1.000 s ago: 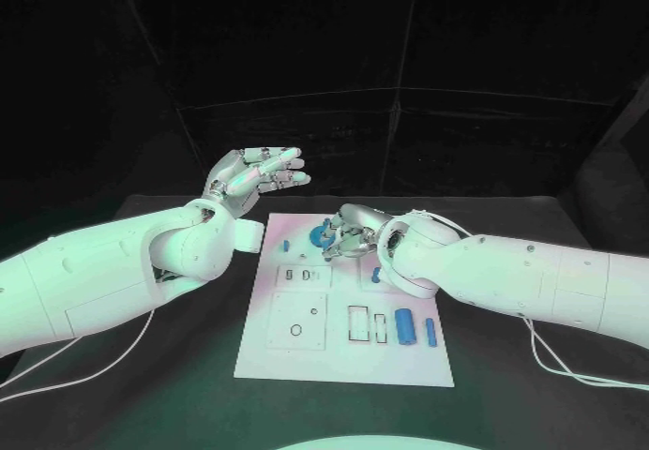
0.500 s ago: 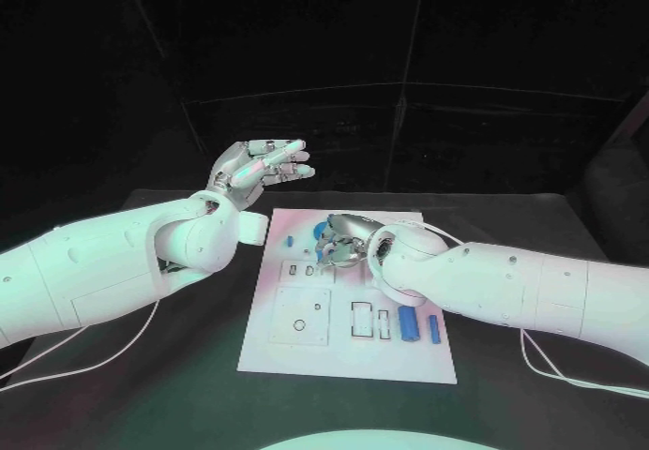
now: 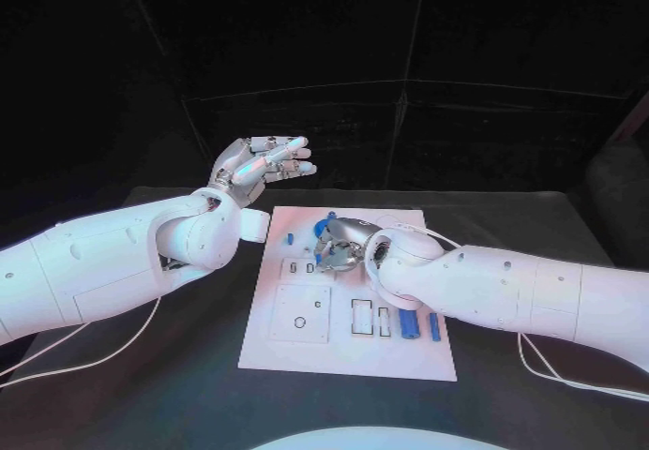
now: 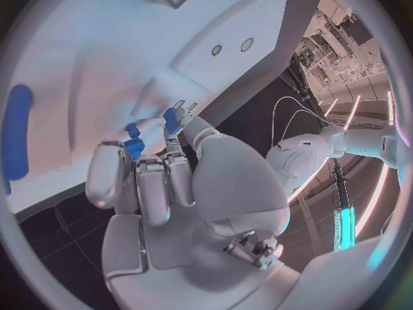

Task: Assemble the parts on the task board

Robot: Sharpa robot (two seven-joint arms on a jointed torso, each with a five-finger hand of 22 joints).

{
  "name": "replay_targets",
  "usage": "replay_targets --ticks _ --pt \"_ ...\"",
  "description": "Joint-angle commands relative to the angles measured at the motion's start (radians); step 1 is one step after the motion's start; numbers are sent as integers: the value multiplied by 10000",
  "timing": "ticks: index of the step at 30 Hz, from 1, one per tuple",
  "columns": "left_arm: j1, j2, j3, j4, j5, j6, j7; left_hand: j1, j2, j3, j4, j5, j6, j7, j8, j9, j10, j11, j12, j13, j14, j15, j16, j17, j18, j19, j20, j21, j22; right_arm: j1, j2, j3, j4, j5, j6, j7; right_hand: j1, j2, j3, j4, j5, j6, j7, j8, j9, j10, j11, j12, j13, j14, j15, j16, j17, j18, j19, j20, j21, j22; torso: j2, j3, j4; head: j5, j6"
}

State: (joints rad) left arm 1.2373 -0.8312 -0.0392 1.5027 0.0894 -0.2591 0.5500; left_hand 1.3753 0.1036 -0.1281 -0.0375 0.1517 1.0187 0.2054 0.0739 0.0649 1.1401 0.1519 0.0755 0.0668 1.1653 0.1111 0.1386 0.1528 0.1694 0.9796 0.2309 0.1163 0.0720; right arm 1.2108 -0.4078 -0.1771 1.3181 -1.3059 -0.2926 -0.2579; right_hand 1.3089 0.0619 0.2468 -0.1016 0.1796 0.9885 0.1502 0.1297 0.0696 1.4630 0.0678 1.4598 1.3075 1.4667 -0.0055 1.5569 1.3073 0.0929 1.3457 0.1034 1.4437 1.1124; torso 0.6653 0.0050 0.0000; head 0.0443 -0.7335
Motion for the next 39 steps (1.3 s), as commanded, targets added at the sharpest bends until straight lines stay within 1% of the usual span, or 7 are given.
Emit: replay_targets --ticks 1,12,19,26,31,39 --pt "20 14 8 10 -14 53 38 -37 94 -58 20 -38 45 30 32 -1 64 -21 27 -4 33 -7 20 12 155 -80 0 -40 -12 -1 22 4 30 -182 88 -16 -60 -16 29 37 8 93 -4 23 10 213 -45 25 1300 929 -30 -40 2134 -119 46 -34 -7 1 -9 -5 3 -7 -3" --pt "20 27 7 24 -14 43 69 -39 85 -71 14 -38 26 41 11 -6 49 -11 3 -10 18 1 -1 12 153 -83 4 -47 -13 -109 124 3 -93 -210 61 -60 -93 -78 26 39 16 95 -4 19 8 216 -44 27 1304 929 -32 -41 2132 -116 41 -35 -11 -12 -2 -10 -3 -12 -19" --pt "20 33 5 28 -14 60 73 -38 84 -72 12 -37 21 44 7 -7 45 -8 -3 -12 14 3 -6 12 152 -85 5 -49 -14 -176 182 1 -146 -212 49 -66 -100 -97 24 37 14 94 -4 17 7 219 -45 30 1308 929 -32 -41 2131 -117 44 -35 -10 -7 7 -7 1 -2 -53" --pt "19 40 3 21 -14 71 70 -35 82 -76 8 -36 12 50 -3 -9 36 -2 -15 -14 4 8 -17 11 151 -88 7 -54 -15 -230 224 -1 -195 -261 51 -113 -110 -126 22 34 10 92 -3 14 5 214 -45 23 1301 928 -32 -43 2126 -116 41 -35 -12 -14 8 -8 1 -25 -93" --pt "19 42 0 13 -14 76 66 -35 81 -79 6 -36 7 53 -7 -10 32 0 -20 -15 0 10 -22 11 151 -90 9 -56 -15 -239 182 -1 -200 -341 116 -186 -115 -186 29 15 0 77 -3 1 0 209 -45 15 1294 929 -32 -41 2133 -117 44 -35 -11 -8 -1 -13 0 -33 -124" --pt "18 48 -17 -1 -14 86 55 -35 80 -82 4 -36 1 58 -13 -11 27 5 -27 -16 -6 13 -29 11 150 -92 11 -59 -16 -243 120 -2 -149 -470 304 -329 -95 -249 49 -24 -6 73 -2 -7 -3 208 -45 14 1295 931 -34 -39 2139 -116 43 -36 -14 -14 4 -8 3 -48 -160"
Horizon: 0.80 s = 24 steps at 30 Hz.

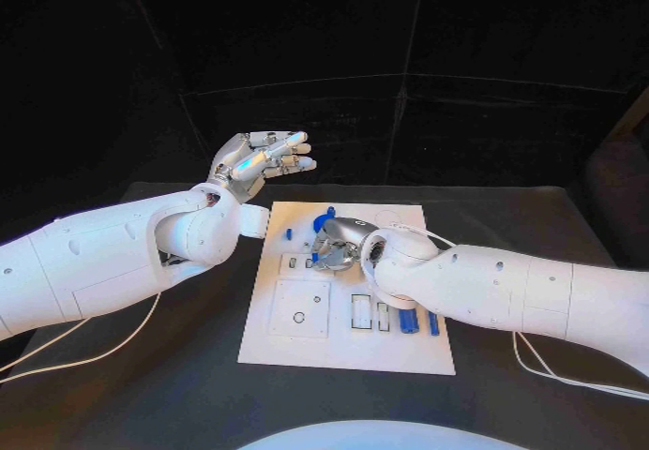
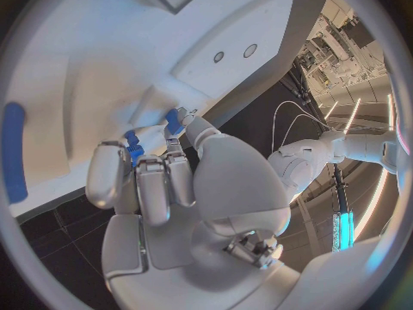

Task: Assemble the parts on the task board

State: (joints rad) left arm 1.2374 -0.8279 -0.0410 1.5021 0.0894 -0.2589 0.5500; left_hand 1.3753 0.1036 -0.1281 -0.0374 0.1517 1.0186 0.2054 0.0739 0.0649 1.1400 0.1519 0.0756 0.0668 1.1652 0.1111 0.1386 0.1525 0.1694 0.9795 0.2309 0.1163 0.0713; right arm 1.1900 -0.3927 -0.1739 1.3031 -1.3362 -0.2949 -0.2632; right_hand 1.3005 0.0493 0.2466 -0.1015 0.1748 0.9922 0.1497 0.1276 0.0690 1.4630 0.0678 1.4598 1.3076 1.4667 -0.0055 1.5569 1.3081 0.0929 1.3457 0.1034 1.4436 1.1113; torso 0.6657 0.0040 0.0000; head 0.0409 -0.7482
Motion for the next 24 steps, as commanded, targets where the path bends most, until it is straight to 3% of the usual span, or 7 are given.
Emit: replay_targets --ticks 1,16,24 --pt "17 15 -4 5 -14 85 53 -35 80 -82 4 -36 2 58 -13 -10 28 4 -27 -16 -5 13 -29 13 150 -91 10 -59 -9 -35 -34 -34 9 -180 353 -293 -12 -145 53 -32 36 34 6 12 3 203 -44 7 1287 931 -34 -40 2129 -116 42 -36 -15 -5 -3 1 4 -17 -20" --pt "17 14 -44 6 -14 103 34 -35 78 -86 1 -37 -5 62 -19 -11 23 8 -34 -17 -9 16 -35 13 149 -93 12 -62 -9 -35 -53 -35 85 -296 537 -383 -68 -281 40 -42 -7 -14 31 -27 -9 179 -26 -24 1256 925 -22 -49 2105 -115 36 -31 -23 -19 -7 -13 10 -60 -28" --pt "17 2 -49 17 -14 88 25 -44 72 -106 -3 -38 -57 91 -54 -16 -4 32 -64 -20 -31 32 -66 15 148 -104 23 -78 -12 -35 -63 -35 89 -283 498 -395 -263 -503 -71 35 -14 -116 69 -96 -20 112 12 -106 1169 920 9 -59 2082 -111 19 -6 -41 -50 0 -12 9 -64 -19"
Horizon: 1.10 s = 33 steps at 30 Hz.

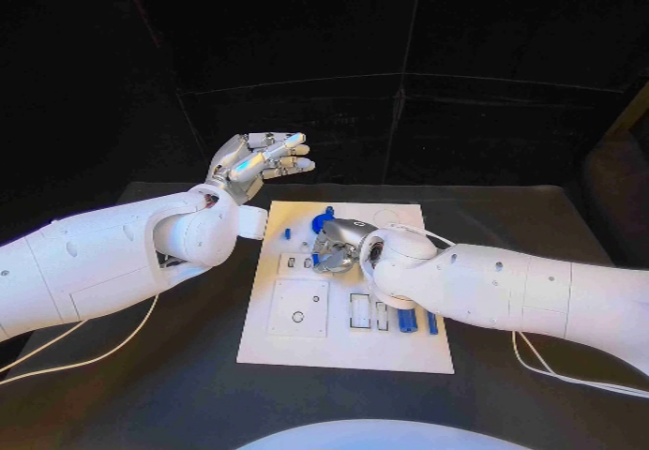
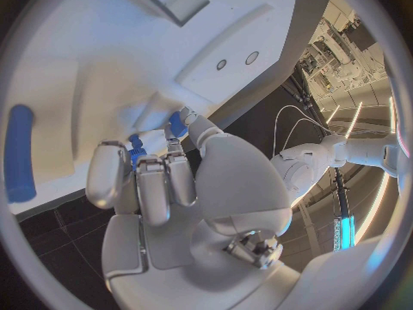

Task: Assemble the parts on the task board

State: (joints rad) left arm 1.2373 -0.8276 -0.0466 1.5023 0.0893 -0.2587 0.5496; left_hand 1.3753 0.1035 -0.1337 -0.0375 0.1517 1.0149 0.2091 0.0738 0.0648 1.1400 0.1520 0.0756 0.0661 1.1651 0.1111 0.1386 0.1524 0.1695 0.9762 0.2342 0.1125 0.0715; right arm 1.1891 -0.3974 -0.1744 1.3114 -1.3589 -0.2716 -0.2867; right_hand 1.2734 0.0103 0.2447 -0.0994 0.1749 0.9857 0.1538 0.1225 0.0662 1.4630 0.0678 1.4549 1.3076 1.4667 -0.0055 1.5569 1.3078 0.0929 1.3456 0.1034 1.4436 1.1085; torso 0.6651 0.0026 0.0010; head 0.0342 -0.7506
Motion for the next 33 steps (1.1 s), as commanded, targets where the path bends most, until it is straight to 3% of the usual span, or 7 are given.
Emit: replay_targets --ticks 1,13,22,33 --pt "17 -3 6 15 -14 84 28 -44 72 -50 -3 -38 -20 55 -54 -16 -4 32 -64 -13 -30 32 -66 16 147 -70 -10 -40 -13 -26 -16 -30 7 -56 245 -157 -8 -135 -67 21 -12 -72 32 -57 5 95 16 -76 1146 919 12 -60 2083 -109 16 -3 -43 -26 7 2 -1 3 5" --pt "17 -22 4 33 -14 103 -14 -94 86 -80 24 -39 -87 92 -84 -18 -45 64 -92 -14 -50 53 -98 20 145 -79 6 -56 -15 -25 2 -31 -17 -57 101 -172 -133 -277 -203 107 -62 -236 72 -142 1 30 54 -156 1056 916 44 -67 2067 -106 5 27 -58 -48 5 2 -2 16 -21" --pt "17 -38 4 46 -14 131 -39 -101 90 -84 29 -38 -97 97 -87 -18 -54 69 -97 -15 -54 56 -103 20 145 -80 8 -59 -15 -25 11 -31 -16 -57 -13 -159 -215 -422 -432 228 -440 -415 90 -209 7 -76 77 -285 910 915 69 -69 2065 -100 -8 54 -75 -74 9 -1 1 12 -35" --pt "18 -48 4 52 -14 132 -53 -98 92 -91 24 -37 -143 115 -99 -19 -99 87 -114 -18 -70 68 -124 22 145 -80 16 -66 -15 -25 8 -31 -8 -66 -358 -101 -159 -516 -718 349 -463 -857 175 -372 -2 -283 151 -525 634 902 127 -91 2011 -93 -38 103 -102 -123 3 0 4 -13 -15"
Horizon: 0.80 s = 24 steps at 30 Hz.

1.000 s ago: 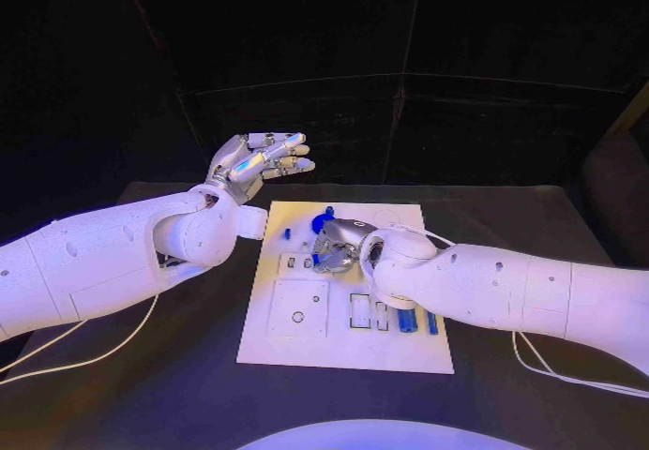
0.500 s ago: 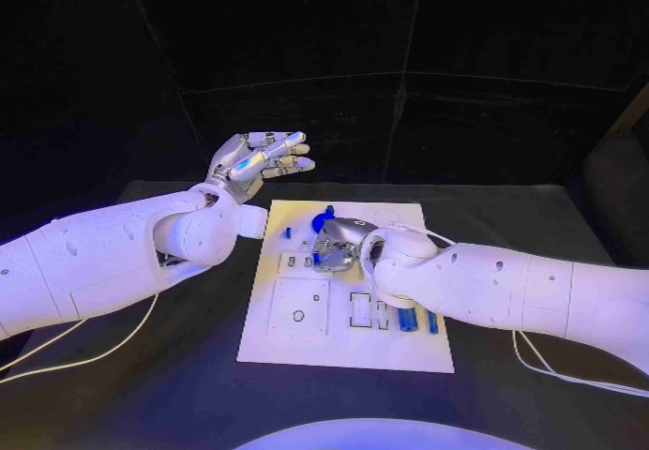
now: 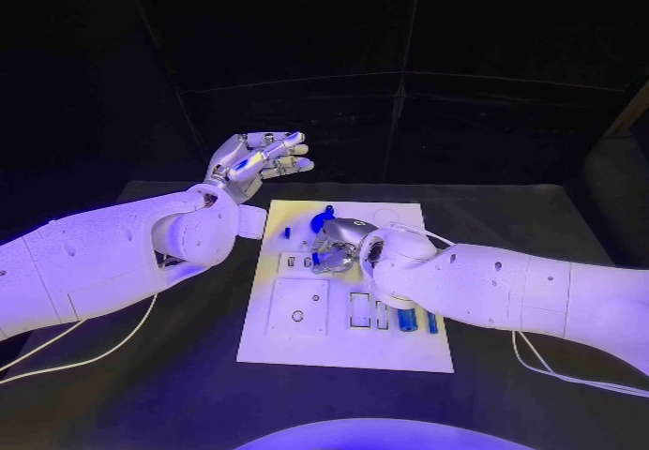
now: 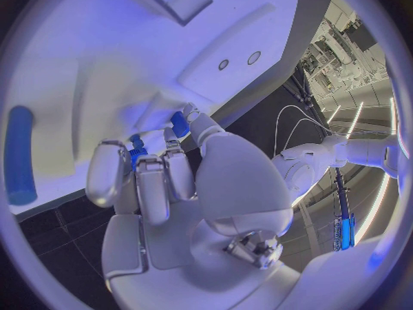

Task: Assemble the parts on the task board

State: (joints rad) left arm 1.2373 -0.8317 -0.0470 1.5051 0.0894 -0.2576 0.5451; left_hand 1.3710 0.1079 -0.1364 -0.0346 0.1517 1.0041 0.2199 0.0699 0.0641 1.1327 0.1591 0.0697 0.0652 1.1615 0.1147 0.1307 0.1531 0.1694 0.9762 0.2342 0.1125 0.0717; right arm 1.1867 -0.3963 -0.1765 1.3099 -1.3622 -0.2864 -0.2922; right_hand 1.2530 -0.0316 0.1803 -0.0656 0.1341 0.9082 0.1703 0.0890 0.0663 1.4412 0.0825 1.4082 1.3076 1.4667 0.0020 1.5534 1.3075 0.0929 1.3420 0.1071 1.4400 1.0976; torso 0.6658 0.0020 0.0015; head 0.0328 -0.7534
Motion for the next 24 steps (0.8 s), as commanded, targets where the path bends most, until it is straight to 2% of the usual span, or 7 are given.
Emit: replay_targets --ticks 1,9,16,20,24 --pt "18 -7 8 26 -14 112 -13 -54 48 -64 -4 -37 -34 7 -59 -12 -26 15 -55 -9 -33 31 -44 14 146 -80 16 -66 -16 -2 -9 -10 18 -51 -261 -43 53 -101 -88 15 -55 -103 14 -43 -3 -92 8 -91 596 900 57 -59 2006 -92 -6 69 -69 -25 -5 6 -1 2 13" --pt "19 -12 8 12 -14 139 -38 -53 47 -66 -6 -37 -42 10 -60 -11 -36 18 -58 -9 -38 35 -49 14 145 -82 18 -69 -17 -2 -156 -10 256 -186 -820 141 105 -146 -252 96 -49 -347 67 -100 3 -400 54 -455 173 875 97 -101 1903 -68 -83 107 -121 -164 -7 10 -5 24 7" --pt "19 -27 8 -79 -43 346 -136 -39 71 -63 -16 -34 8 -17 -26 3 15 -9 -30 4 13 16 -38 33 154 -44 13 -56 -7 1 -597 -9 736 -567 -1614 940 152 -457 -717 292 350 -658 132 -127 14 -571 111 -686 -123 852 146 -143 1815 -55 -121 157 -158 -234 -28 8 -15 73 24" --pt "19 -33 8 -204 -440 647 -472 -20 92 -75 -54 -33 100 -83 -1 9 116 -80 -29 5 370 -103 55 105 168 260 -91 92 57 13 -948 -5 1054 -661 -1772 1350 199 -524 -886 393 386 -741 152 -127 17 -549 130 -670 -124 857 162 -137 1833 -60 -102 172 -149 -201 -28 12 -4 93 47" --pt "19 -46 8 -379 -1109 1045 -1119 -124 43 -181 -40 -37 177 -198 -5 12 468 -250 33 34 1277 -370 378 361 159 937 -370 456 198 116 -1525 2 1586 -369 -1565 2195 236 -521 -953 446 395 -746 154 -108 24 -527 133 -647 -107 860 166 -133 1845 -76 -53 177 -121 -110 -28 19 1 134 83"
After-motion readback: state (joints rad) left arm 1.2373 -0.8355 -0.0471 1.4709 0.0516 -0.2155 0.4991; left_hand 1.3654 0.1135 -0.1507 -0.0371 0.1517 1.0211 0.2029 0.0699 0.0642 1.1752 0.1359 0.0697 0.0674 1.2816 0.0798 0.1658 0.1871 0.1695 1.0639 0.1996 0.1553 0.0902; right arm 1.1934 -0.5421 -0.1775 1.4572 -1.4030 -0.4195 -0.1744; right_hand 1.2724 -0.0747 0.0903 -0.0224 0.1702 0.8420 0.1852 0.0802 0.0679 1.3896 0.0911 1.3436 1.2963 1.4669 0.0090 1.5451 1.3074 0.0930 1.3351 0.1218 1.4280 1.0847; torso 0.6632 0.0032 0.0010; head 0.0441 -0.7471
